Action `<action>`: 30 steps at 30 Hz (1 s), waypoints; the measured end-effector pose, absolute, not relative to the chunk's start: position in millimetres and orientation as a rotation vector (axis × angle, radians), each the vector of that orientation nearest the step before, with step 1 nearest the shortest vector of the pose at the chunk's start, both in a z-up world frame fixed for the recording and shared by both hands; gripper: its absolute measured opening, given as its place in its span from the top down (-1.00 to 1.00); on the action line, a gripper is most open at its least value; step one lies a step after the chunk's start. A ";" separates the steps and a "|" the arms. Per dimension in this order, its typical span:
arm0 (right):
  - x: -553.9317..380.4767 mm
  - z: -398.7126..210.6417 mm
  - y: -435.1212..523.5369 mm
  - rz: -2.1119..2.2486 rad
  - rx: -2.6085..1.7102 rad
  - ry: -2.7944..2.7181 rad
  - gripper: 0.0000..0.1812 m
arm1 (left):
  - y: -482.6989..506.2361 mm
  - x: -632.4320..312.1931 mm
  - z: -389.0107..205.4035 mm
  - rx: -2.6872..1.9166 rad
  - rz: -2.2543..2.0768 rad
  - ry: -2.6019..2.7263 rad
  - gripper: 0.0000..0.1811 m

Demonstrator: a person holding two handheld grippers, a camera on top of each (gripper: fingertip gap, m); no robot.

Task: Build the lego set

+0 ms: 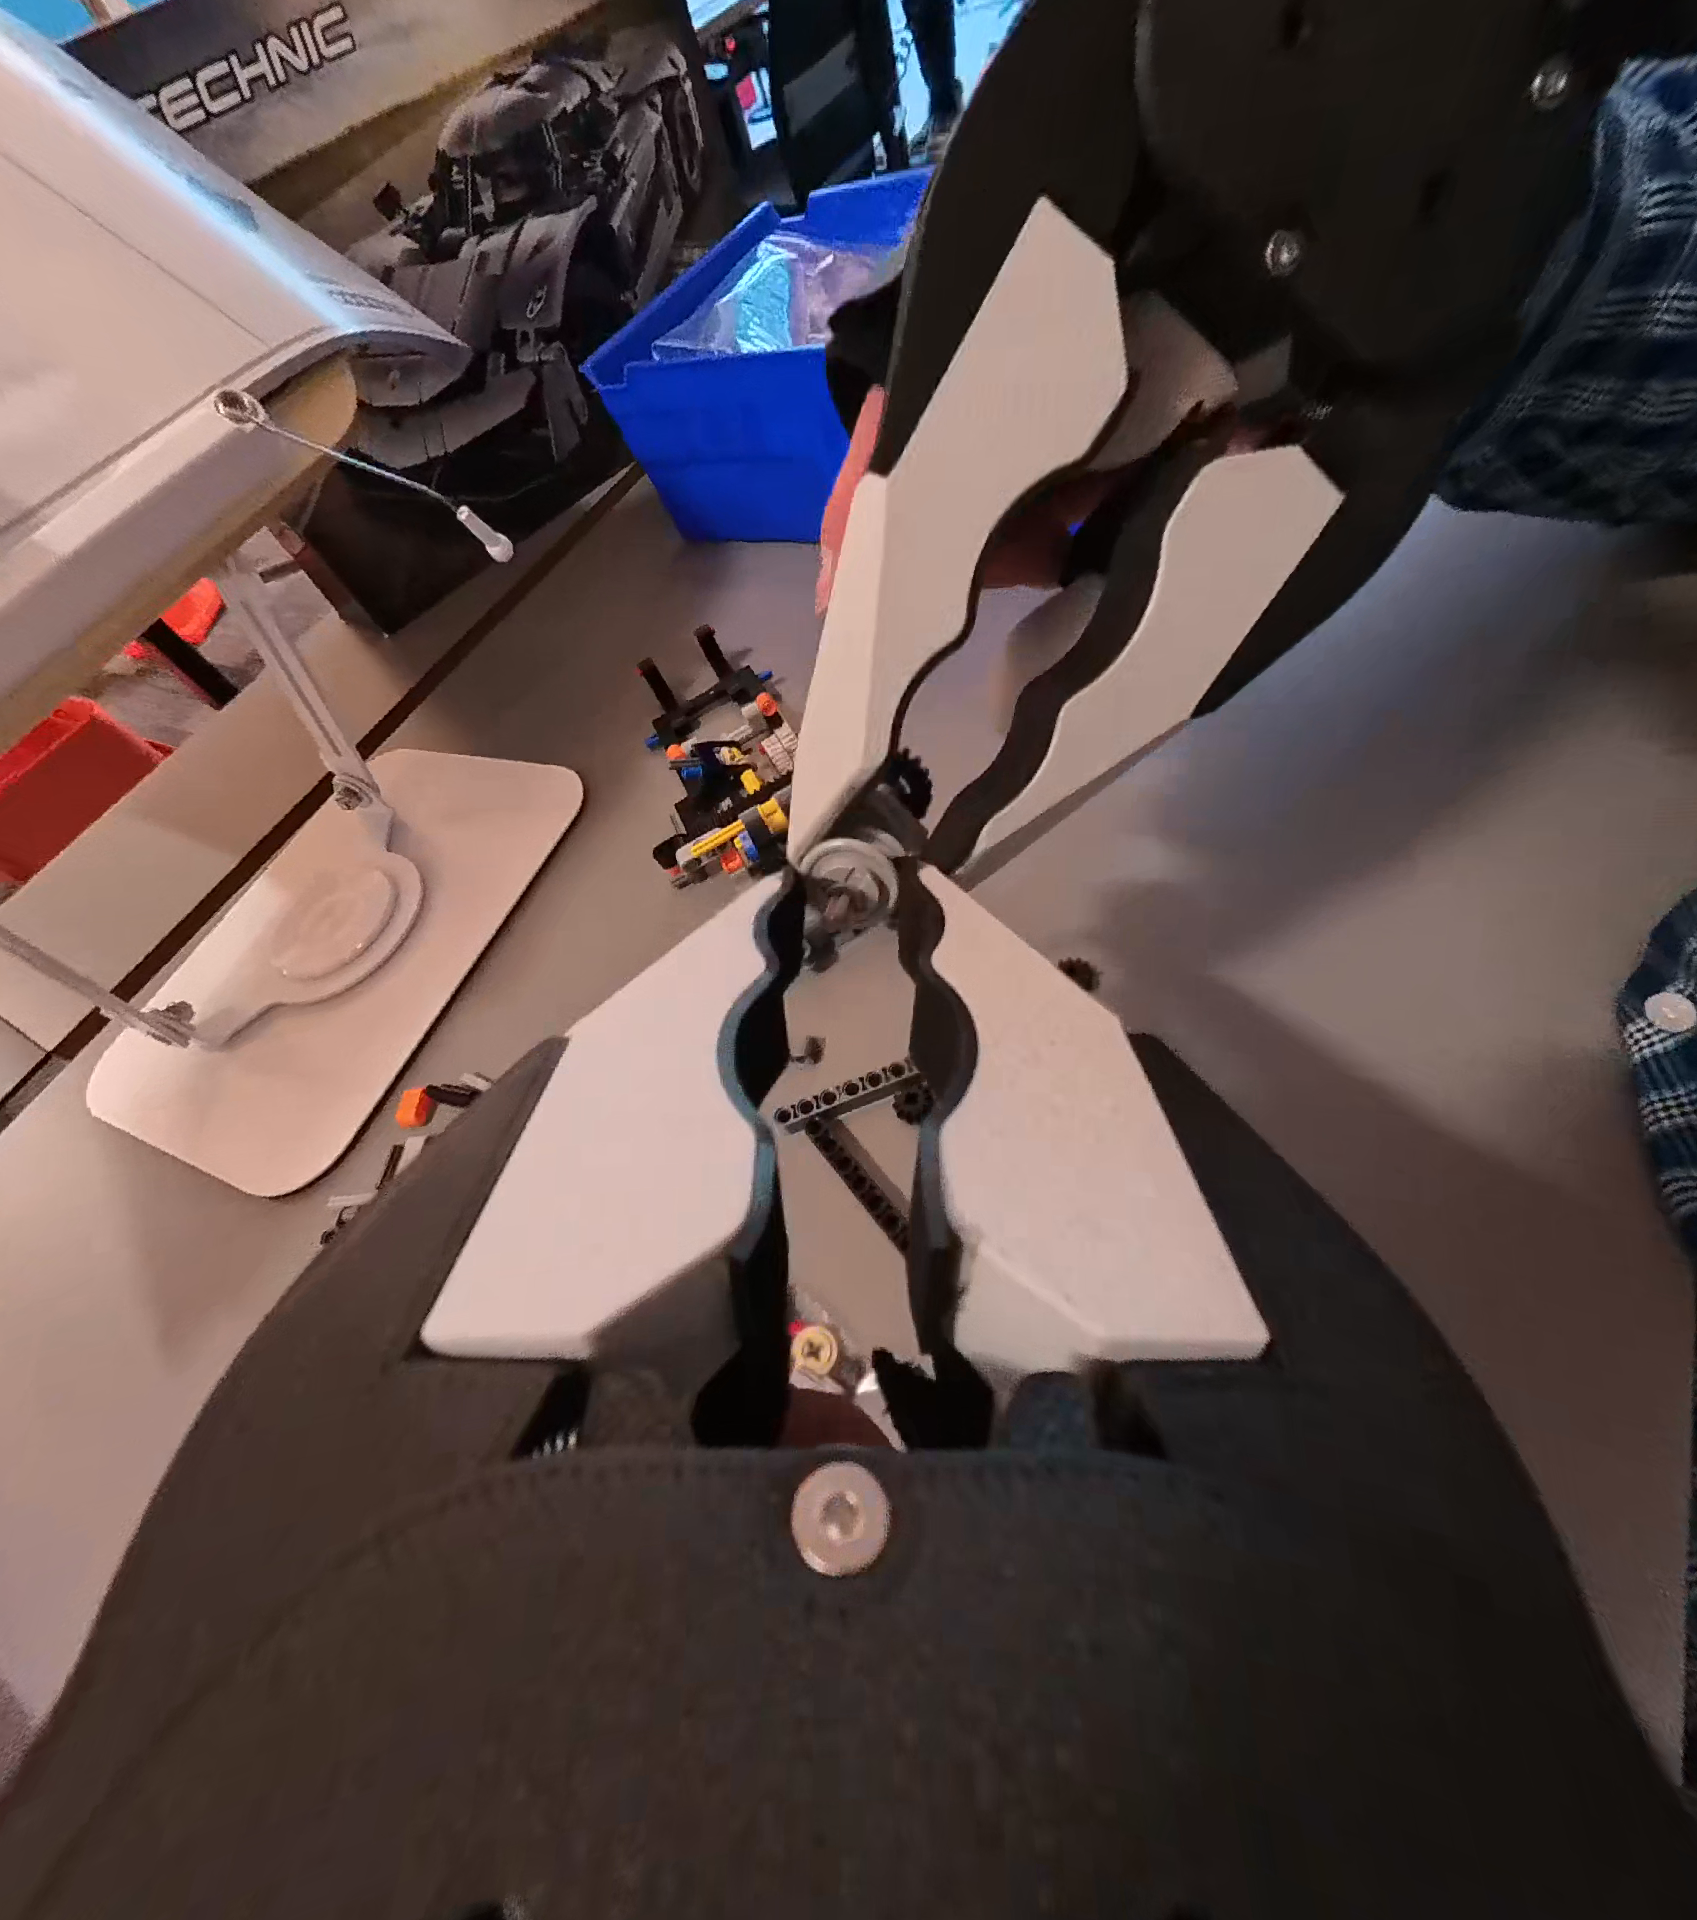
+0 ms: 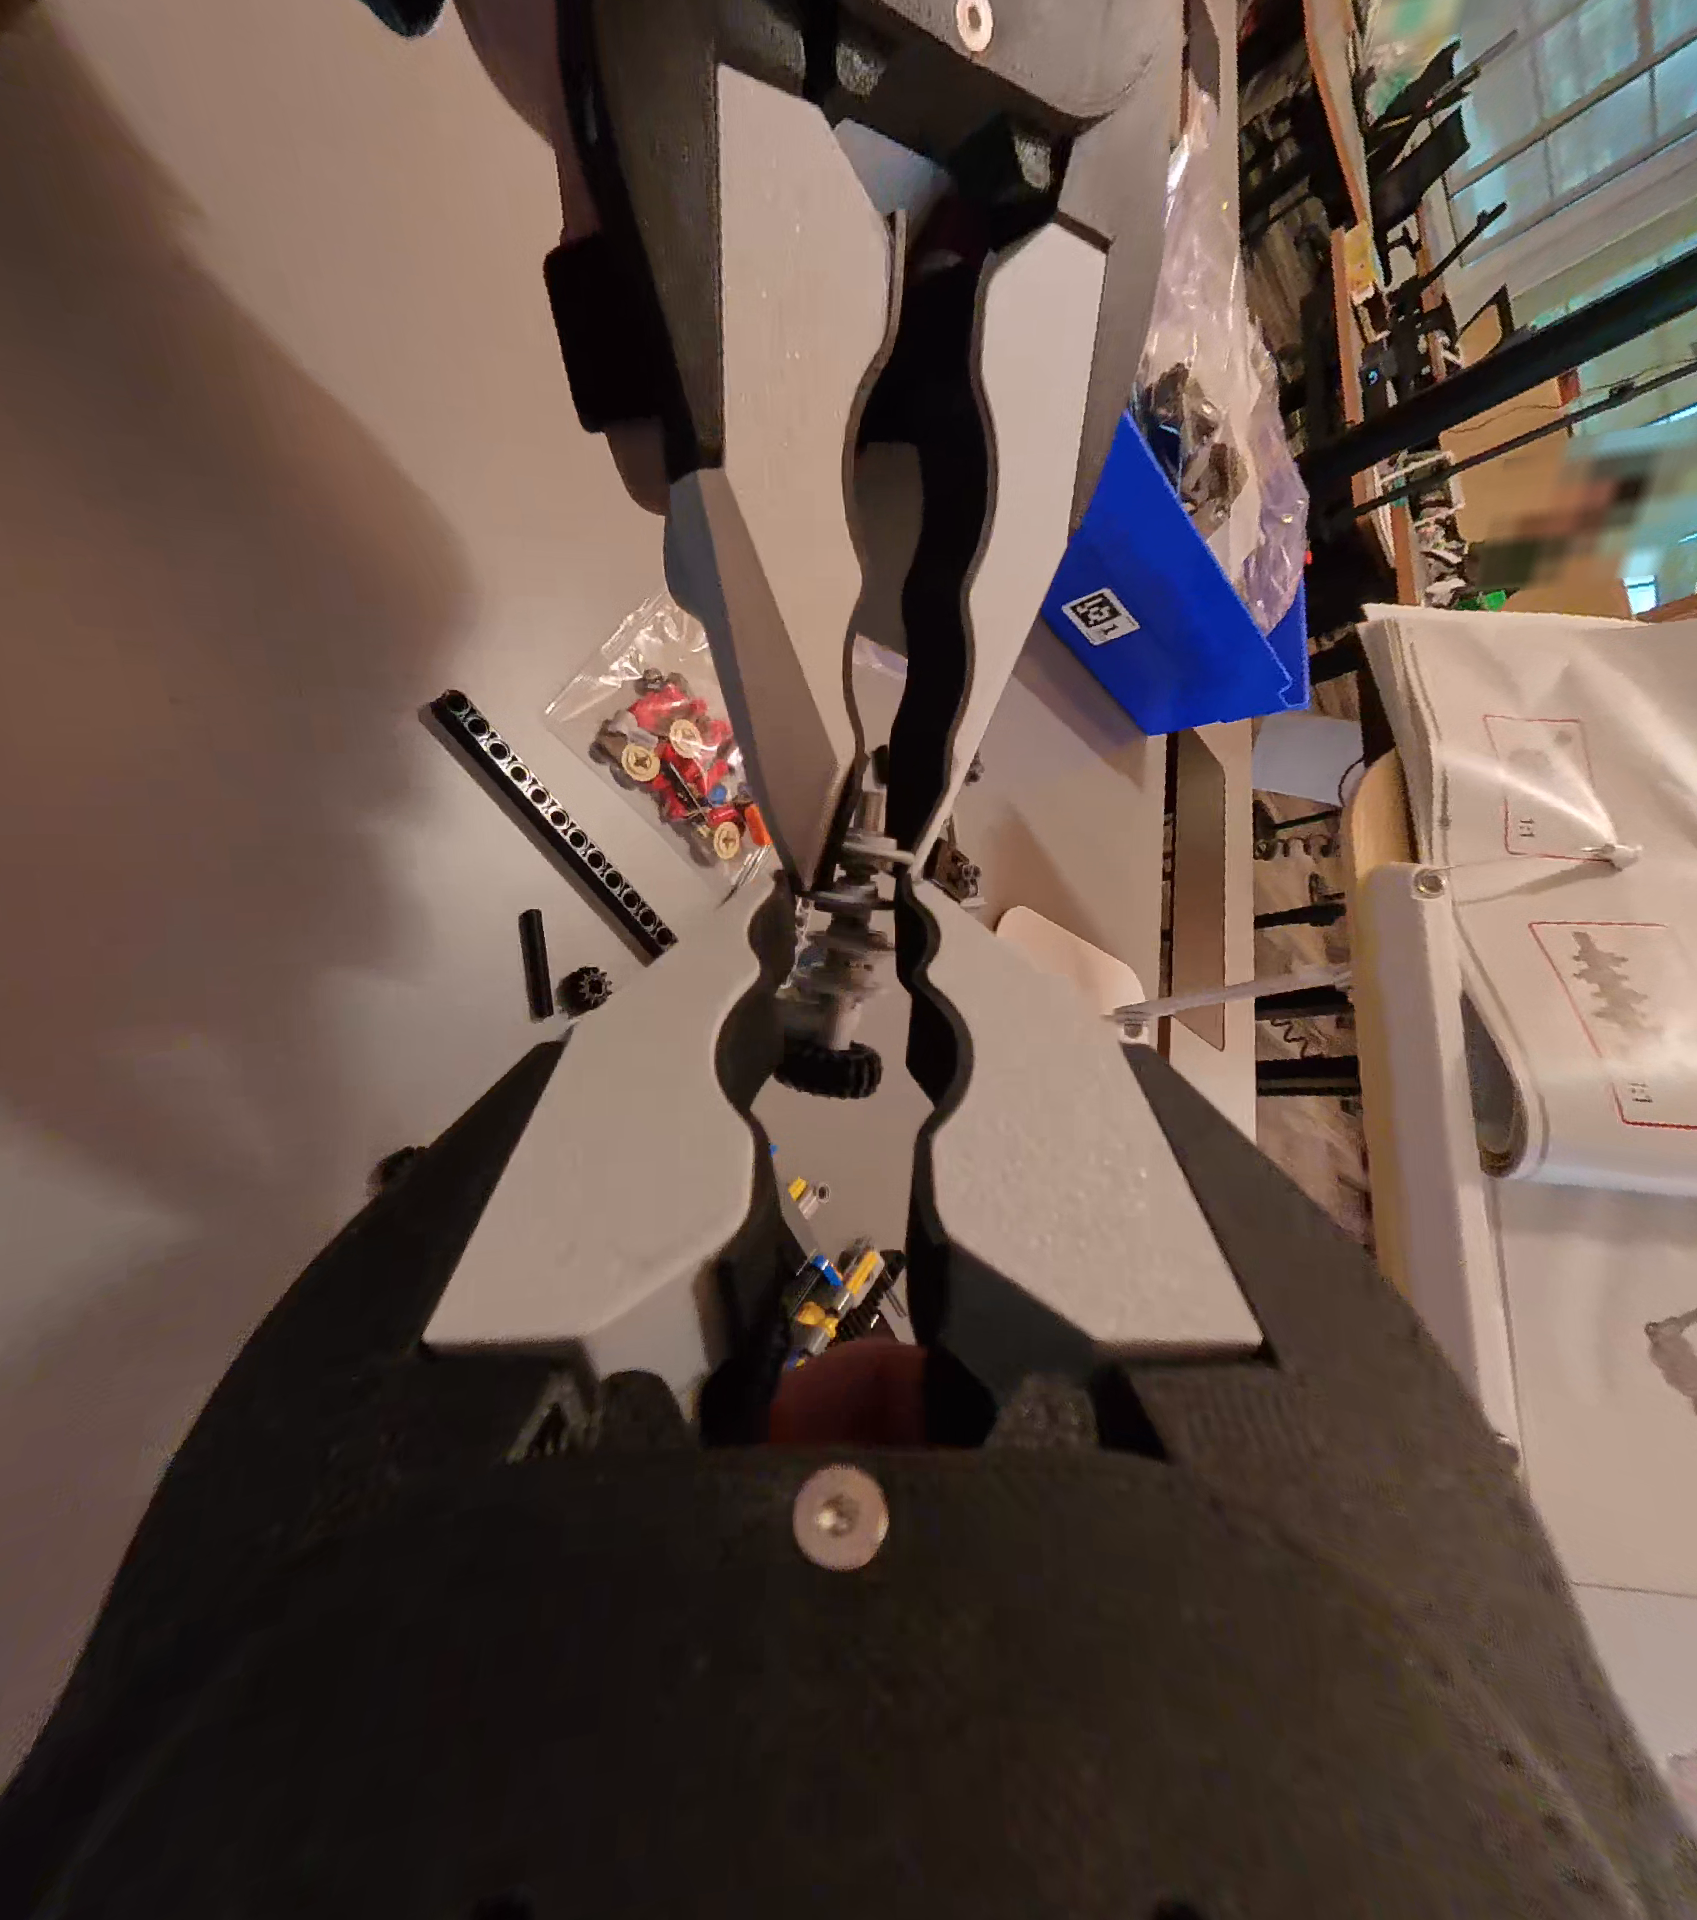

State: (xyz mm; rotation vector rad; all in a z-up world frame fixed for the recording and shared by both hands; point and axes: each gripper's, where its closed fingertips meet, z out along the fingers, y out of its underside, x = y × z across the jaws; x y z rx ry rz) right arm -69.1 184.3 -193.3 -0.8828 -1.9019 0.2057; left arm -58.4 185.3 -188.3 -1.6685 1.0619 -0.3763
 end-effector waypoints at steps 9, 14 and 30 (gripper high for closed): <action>-66.0 -205.6 177.2 0.207 -0.843 -1.921 0.85 | 178.2 -55.6 -200.5 -1.691 -0.400 1.085 0.83; -64.2 -209.7 173.0 0.222 -0.841 -1.925 0.85 | 174.4 -54.0 -204.0 -1.712 -0.458 1.050 0.83; -63.8 -204.1 168.3 0.244 -0.920 -1.771 0.76 | 170.2 -44.8 -200.7 -1.734 -0.672 0.826 0.84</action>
